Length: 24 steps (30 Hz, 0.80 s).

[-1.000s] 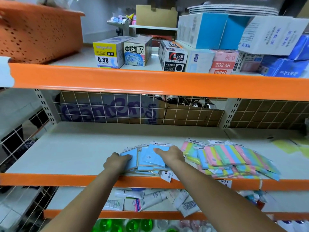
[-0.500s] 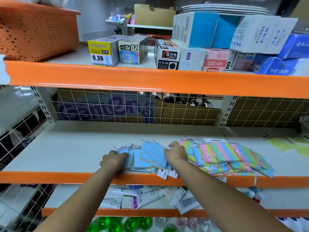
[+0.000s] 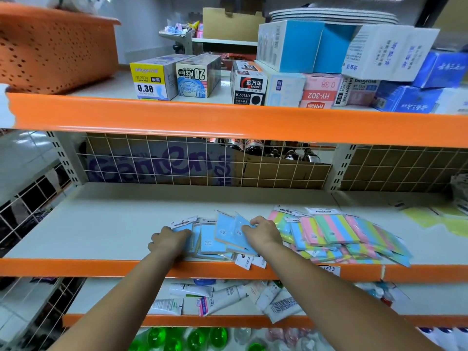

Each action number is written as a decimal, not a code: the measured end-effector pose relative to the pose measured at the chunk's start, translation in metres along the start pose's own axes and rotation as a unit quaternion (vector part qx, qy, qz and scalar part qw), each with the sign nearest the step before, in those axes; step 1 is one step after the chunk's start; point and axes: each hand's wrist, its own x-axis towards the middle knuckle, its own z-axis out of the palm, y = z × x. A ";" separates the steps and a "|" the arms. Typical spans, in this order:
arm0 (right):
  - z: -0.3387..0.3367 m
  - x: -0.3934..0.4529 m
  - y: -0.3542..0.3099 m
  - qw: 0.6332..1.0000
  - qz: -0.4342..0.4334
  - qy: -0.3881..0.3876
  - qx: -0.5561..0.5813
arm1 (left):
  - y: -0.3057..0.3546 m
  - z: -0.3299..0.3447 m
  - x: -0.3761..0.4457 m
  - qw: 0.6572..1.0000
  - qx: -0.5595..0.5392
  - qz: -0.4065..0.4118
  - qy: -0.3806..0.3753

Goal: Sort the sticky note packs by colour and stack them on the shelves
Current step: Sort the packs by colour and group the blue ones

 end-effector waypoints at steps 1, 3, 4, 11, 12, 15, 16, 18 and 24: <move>0.000 -0.001 0.000 1.000 -0.002 -0.006 0.004 | 0.000 -0.001 -0.001 1.000 -0.002 0.001 -0.003; -0.001 -0.001 -0.001 0.999 -0.009 -0.023 0.023 | -0.001 -0.002 -0.004 0.999 -0.018 0.003 -0.027; -0.001 -0.001 -0.001 0.999 -0.013 -0.033 0.035 | -0.001 -0.002 -0.006 0.999 -0.027 0.005 -0.043; 0.009 -0.005 -0.008 0.996 -0.042 -0.049 0.068 | -0.004 0.000 -0.001 0.997 -0.053 0.000 -0.063; 0.009 -0.004 -0.008 0.996 -0.042 -0.047 0.068 | -0.004 0.001 0.001 0.997 -0.055 -0.001 -0.061; 0.008 -0.002 -0.007 0.996 -0.045 -0.043 0.062 | -0.001 -0.003 -0.006 0.998 -0.049 -0.005 -0.050; 0.007 -0.002 -0.006 0.997 -0.047 -0.035 0.053 | 0.000 -0.003 -0.007 0.998 -0.040 -0.007 -0.040; 0.005 0.000 -0.003 0.998 -0.047 -0.019 0.047 | 0.000 -0.002 -0.007 0.999 -0.025 -0.001 -0.025; 0.000 0.005 0.004 0.999 -0.027 -0.022 0.035 | -0.001 0.005 0.001 1.000 -0.009 0.016 -0.020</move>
